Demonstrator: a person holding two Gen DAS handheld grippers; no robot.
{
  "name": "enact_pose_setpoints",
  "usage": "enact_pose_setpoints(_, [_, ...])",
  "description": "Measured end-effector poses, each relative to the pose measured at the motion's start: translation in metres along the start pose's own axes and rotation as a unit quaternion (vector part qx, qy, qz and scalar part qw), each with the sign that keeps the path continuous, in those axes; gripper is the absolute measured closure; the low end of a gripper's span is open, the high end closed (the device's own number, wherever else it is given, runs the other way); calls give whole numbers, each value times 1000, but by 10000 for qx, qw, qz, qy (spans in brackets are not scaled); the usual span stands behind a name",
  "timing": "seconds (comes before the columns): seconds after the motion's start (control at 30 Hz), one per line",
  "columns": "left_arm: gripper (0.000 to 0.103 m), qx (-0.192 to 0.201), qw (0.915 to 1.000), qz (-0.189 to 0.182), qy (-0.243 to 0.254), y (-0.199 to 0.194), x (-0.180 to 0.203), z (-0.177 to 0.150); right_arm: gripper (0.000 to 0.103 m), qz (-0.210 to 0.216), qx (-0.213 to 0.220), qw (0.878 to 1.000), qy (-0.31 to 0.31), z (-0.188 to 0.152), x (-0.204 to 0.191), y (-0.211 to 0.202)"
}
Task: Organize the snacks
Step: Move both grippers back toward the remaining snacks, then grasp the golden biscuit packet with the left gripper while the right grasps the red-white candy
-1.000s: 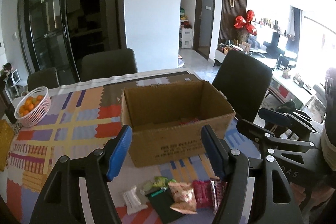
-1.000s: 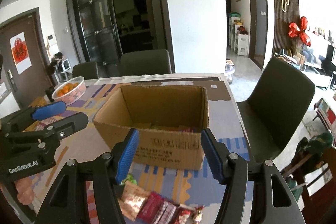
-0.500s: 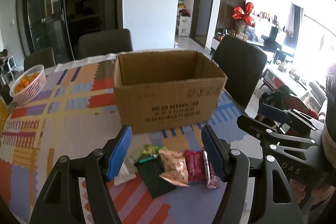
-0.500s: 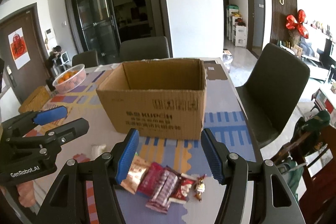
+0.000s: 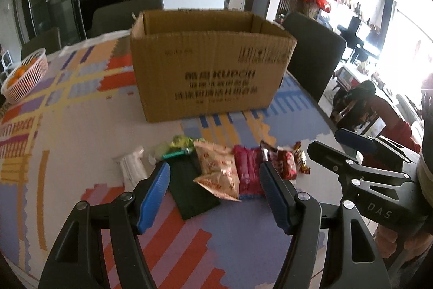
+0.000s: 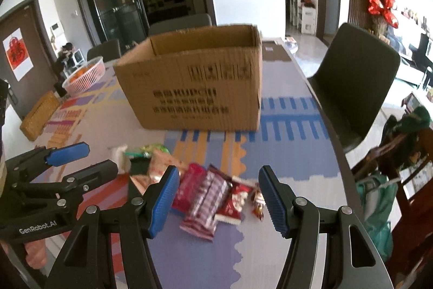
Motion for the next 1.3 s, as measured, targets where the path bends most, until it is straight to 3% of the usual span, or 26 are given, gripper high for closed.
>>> enact_pose_setpoints(0.23, [36,-316,9995,-60,-13,30,-4,-12,42,-65,-336,9994,97,-19,7,20])
enact_pose_setpoints(0.73, [38,-665,9977,-138,36,73,-4,-11,62,146,-868,9951,456,-41,17,60])
enact_pose_setpoints(1.3, [54,-946,9952,-221,-108,102,-2,-10,73,214,-1131,9909,699,-46,24,86])
Point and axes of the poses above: each gripper's, at about its wrist camera, not at the fingertips, and y roughly the way its jaws point, x to its right, z to its top, the point moved 6 cm from there along y, roughly the way its jaws point, and after that the axes turned 3 degrees about -y, right-handed, at the moved point
